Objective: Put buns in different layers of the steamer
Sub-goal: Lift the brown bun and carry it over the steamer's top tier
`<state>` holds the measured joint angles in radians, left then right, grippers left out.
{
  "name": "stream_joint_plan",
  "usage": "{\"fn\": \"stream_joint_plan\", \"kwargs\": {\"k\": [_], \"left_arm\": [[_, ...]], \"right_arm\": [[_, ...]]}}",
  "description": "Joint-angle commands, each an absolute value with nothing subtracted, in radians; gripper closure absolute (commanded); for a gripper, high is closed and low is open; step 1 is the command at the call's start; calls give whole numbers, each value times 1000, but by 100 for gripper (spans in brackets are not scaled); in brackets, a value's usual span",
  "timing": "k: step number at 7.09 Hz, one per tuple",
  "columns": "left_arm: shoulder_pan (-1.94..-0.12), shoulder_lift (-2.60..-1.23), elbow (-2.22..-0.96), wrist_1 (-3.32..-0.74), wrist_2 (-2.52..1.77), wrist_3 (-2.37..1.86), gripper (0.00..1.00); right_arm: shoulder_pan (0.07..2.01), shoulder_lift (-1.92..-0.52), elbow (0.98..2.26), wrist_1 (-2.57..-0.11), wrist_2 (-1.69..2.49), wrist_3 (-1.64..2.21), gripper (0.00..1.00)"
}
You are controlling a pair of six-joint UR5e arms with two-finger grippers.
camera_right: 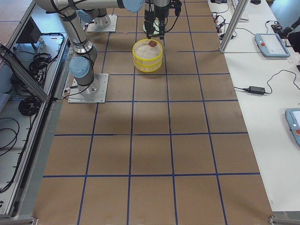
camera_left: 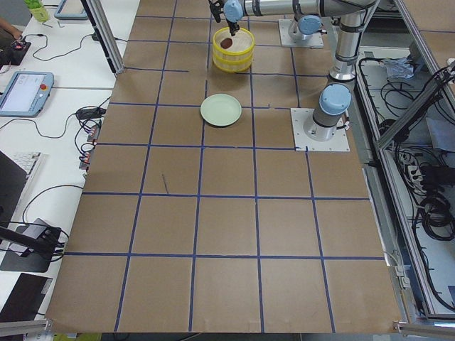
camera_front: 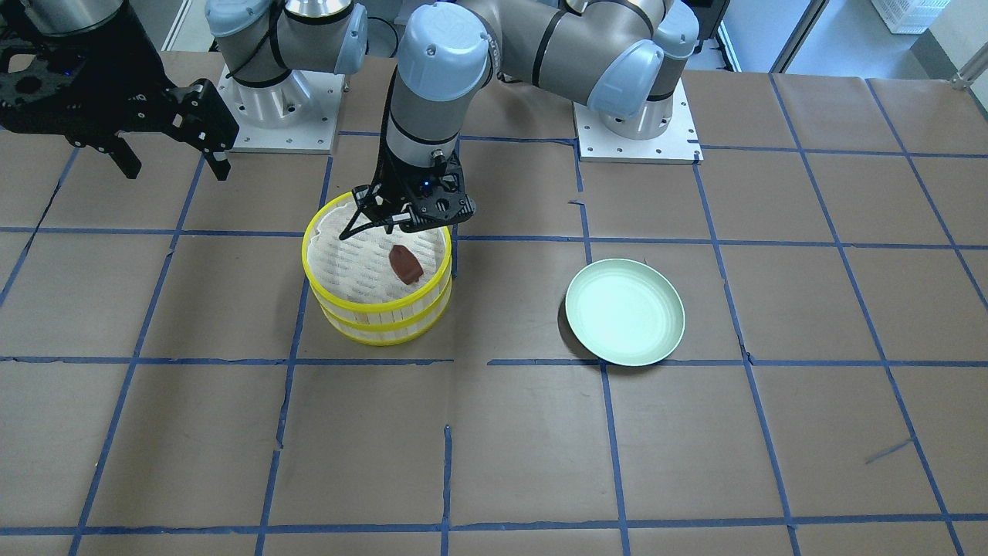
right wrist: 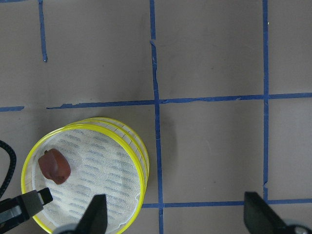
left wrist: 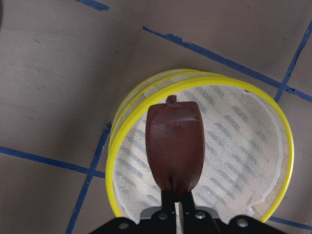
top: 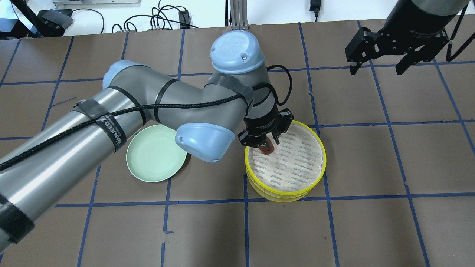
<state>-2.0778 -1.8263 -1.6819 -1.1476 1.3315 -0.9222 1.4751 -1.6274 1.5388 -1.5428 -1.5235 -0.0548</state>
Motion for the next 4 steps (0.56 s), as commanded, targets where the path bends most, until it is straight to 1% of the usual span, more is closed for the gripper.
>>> {"fn": "stream_joint_plan", "kwargs": {"k": [1,2,3,4], "left_arm": [[-2117,-1815,-1677,-1121,1324,-971,0],[-2108,-1807,-1669,-1123,1333,-968,0],[-2058,-1784,-1666,-1123,1344,-953,0],[-1946,-1764,-1664,-1120,1423,-907,0]], "right_arm": [[1470,-1628,1539,-1536,-1520,-57,0],[1471,-1629,1537,-1534,-1520,-57,0],[1482,-1637,1539,-1534,-1499,-46,0],[1521,-1634,1539,-1539,-1500,-19,0]]}}
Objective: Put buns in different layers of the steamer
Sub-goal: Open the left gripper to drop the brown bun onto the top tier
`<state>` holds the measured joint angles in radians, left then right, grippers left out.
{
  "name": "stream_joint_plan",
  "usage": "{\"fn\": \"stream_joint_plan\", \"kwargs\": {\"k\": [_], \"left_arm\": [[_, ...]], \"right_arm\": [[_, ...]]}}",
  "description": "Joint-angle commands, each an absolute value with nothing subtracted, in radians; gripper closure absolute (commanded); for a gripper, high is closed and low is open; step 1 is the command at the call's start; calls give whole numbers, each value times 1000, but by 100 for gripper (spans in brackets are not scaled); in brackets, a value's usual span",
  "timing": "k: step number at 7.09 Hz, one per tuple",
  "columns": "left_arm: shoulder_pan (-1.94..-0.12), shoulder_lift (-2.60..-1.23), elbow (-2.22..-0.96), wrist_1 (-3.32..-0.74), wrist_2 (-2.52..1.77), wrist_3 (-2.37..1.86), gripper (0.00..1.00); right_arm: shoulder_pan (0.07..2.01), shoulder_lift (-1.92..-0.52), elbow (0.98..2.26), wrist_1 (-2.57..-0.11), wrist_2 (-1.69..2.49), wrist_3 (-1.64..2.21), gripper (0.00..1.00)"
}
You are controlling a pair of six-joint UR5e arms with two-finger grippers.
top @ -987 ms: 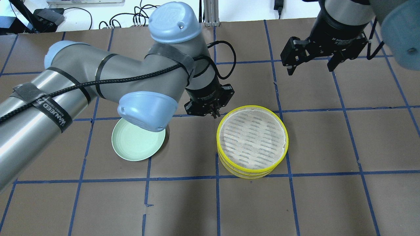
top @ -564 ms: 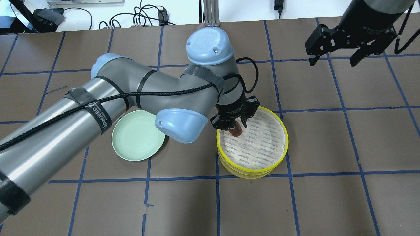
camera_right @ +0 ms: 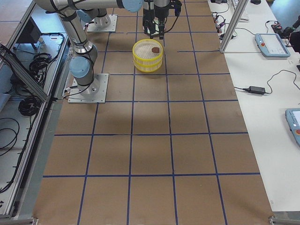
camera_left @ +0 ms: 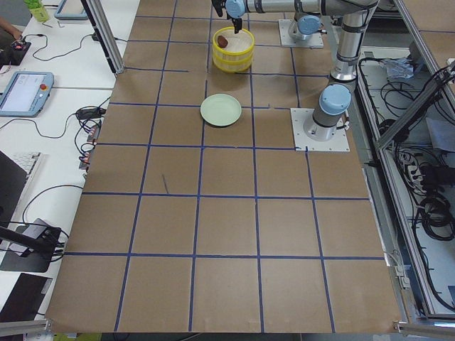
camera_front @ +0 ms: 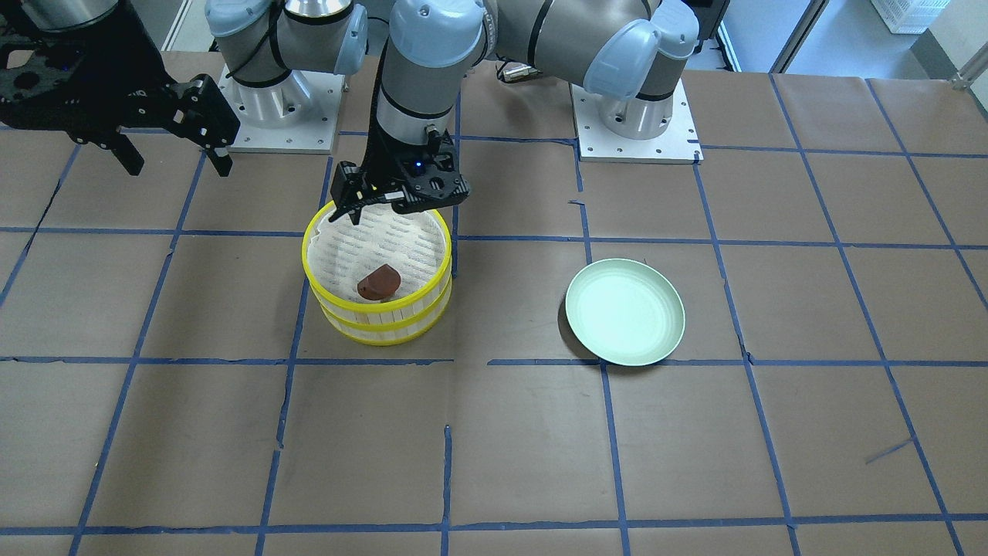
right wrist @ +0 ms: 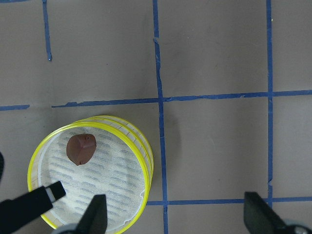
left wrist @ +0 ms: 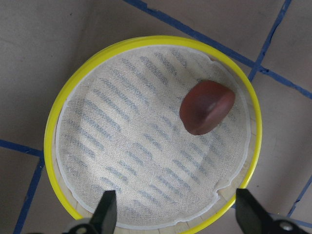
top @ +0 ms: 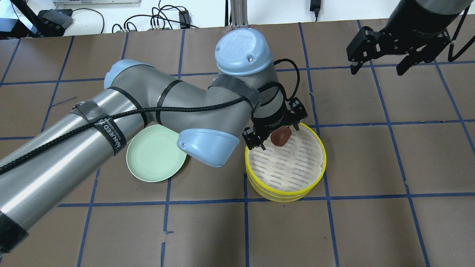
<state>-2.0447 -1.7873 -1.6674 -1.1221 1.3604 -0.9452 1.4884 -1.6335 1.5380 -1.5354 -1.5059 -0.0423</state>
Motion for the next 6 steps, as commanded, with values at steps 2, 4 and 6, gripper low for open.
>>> {"fn": "stream_joint_plan", "kwargs": {"k": [2,4,6], "left_arm": [[-1710,-1746,-1637,-1106,1511,-728,0],[-1494,-1732,-1628,-1109,1514,-358,0],[-1320,-1704,-1649,-1132,1517,-67,0]], "right_arm": [[1595,-1628,1542,-1552,-1535,67,0],[1600,-1594,1543,-1586,-1534,63,0],[1597,-1597,1543,-1583,-1531,57,0]]}}
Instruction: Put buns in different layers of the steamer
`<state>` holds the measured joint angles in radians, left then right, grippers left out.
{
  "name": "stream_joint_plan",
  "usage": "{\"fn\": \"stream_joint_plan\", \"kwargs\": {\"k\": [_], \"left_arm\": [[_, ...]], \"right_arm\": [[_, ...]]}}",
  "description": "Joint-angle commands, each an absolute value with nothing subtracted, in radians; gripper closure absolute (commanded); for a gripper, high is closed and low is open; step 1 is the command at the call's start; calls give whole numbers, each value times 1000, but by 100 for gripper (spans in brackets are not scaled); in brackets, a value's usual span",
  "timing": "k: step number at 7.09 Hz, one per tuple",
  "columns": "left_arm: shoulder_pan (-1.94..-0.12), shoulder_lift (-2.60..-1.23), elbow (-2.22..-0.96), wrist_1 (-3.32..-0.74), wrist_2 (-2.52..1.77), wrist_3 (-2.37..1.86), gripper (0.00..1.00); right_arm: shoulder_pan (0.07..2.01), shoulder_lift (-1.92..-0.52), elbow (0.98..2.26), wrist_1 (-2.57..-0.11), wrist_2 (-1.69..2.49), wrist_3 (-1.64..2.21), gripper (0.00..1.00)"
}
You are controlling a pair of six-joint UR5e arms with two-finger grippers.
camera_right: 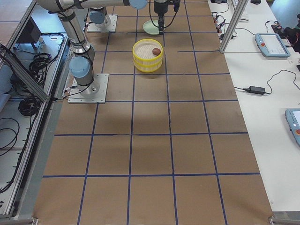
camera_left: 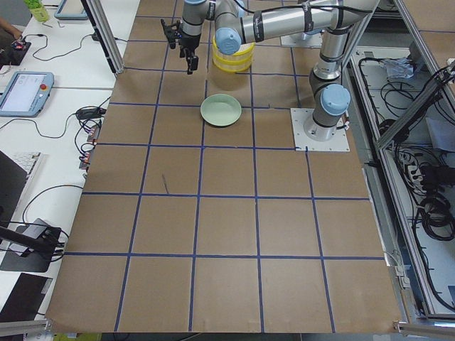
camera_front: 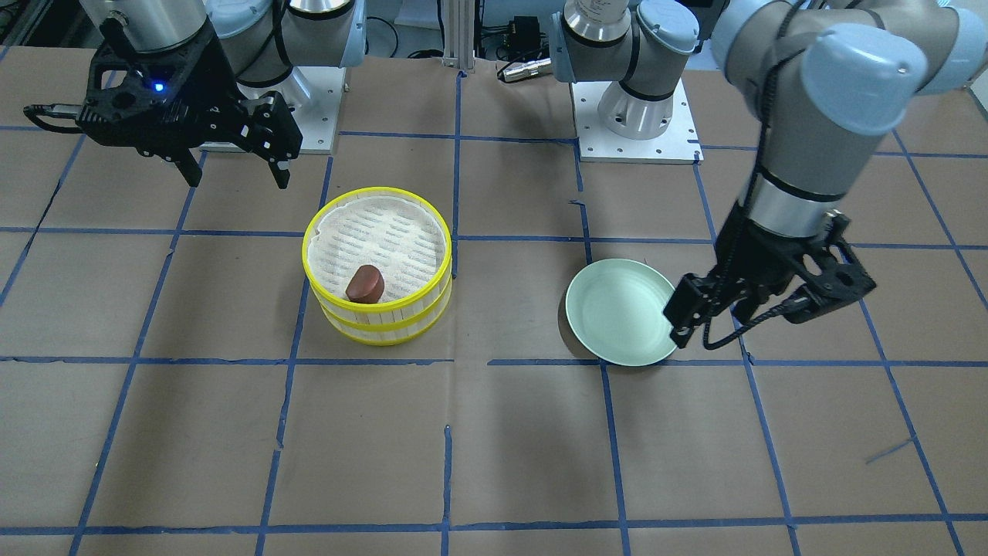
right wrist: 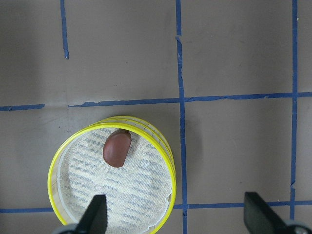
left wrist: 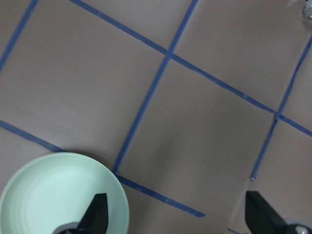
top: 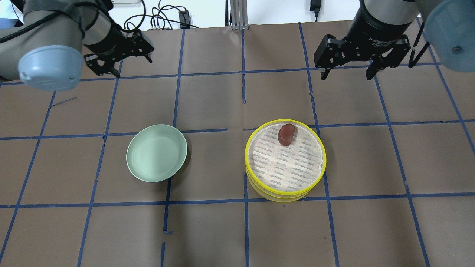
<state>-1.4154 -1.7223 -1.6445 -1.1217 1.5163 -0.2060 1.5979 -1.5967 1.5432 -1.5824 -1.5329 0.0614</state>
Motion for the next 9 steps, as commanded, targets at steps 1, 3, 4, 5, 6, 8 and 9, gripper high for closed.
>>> {"fn": "stream_joint_plan", "kwargs": {"k": [1,3,4,5,6,8,9], "left_arm": [[-1303,-1695,-1651,-1106,1537,-66,0],[-1316,-1671,-1649,-1078,1574,-66,0],[-1324,-1666,-1648,-1089,1574,-66,0],[-1324,-1670,-1647,-1080,1562,-66,0],[-1322,-1680,-1649,-1077,1560,-66,0],[-1347,-1625,-1661,-1106,1565,-67,0],[-1385,-1599,-1670,-1129,1568,-67,0]], "right_arm": [[1598,-1594,1537,-1585,-1528,57,0],[1598,-1594,1537,-1586,-1528,55,0],[1598,-1594,1537,-1586,-1523,54,0],[1597,-1594,1537,-1586,-1523,52,0],[1598,-1594,1537,-1586,-1522,52,0],[1598,-1597,1546,-1585,-1523,52,0],[1598,-1595,1548,-1586,-1523,52,0]]}}
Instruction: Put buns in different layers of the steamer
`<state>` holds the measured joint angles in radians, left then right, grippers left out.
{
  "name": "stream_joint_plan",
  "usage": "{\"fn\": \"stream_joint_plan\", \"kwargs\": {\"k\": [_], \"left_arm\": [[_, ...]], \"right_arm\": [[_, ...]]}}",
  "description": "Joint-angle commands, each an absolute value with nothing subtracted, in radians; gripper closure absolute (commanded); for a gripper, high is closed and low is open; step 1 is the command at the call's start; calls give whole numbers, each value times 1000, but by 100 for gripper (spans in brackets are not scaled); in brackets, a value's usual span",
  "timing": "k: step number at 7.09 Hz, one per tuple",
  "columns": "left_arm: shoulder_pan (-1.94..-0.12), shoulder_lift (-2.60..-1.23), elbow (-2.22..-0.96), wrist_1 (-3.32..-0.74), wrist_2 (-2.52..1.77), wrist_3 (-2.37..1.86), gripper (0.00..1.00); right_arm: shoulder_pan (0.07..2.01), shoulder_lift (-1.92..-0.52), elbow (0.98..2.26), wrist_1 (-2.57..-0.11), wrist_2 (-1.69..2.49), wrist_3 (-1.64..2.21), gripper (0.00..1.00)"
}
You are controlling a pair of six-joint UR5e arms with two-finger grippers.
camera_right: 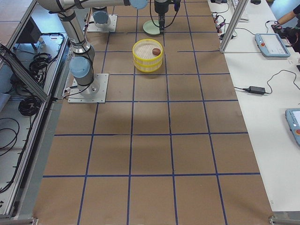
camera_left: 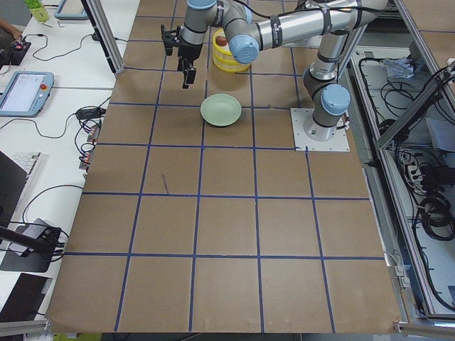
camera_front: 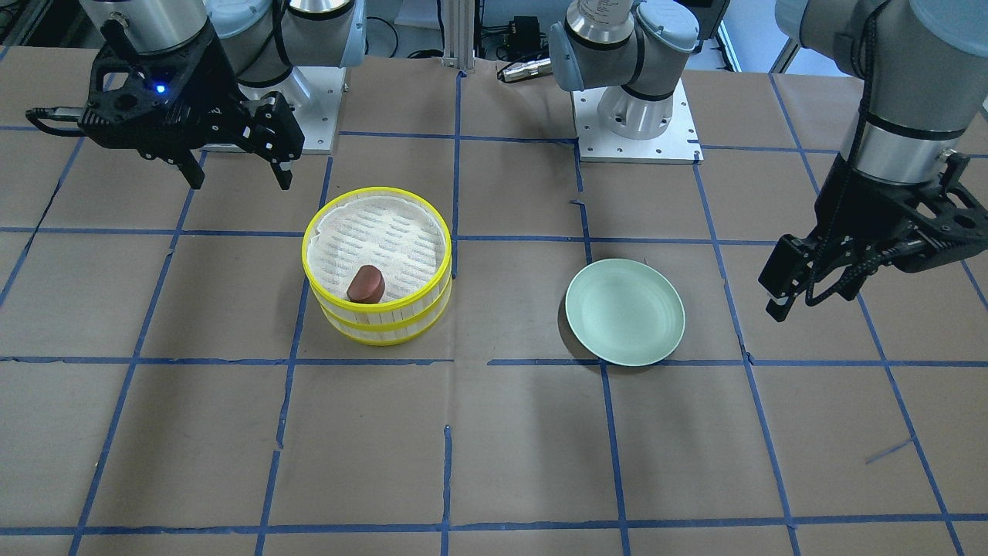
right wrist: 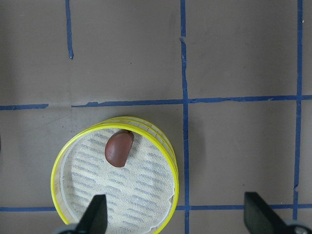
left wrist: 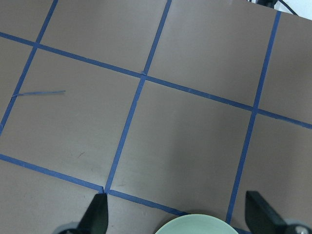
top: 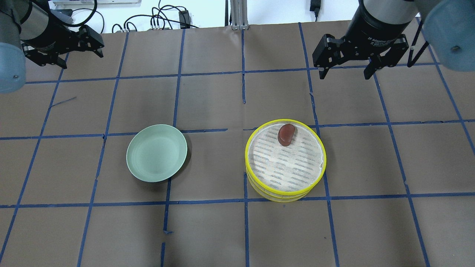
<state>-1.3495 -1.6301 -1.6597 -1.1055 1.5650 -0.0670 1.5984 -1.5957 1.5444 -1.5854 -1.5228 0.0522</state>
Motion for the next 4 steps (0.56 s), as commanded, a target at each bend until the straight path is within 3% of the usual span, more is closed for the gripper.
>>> {"fn": "stream_joint_plan", "kwargs": {"k": [1,3,4], "left_arm": [[-1390,-1604,-1672,-1143,1574,-66,0],[-1372,-1618,-1678,-1158,1575,-51,0],[-1371,-1548,-1663,-1354,1578,-46,0]], "right_arm": [[1598,-1594,1551,-1586,-1532,52,0],[1598,-1592,1549,-1589,-1531,51,0],[1597,-1594,1551,-1588,-1532,51,0]]}}
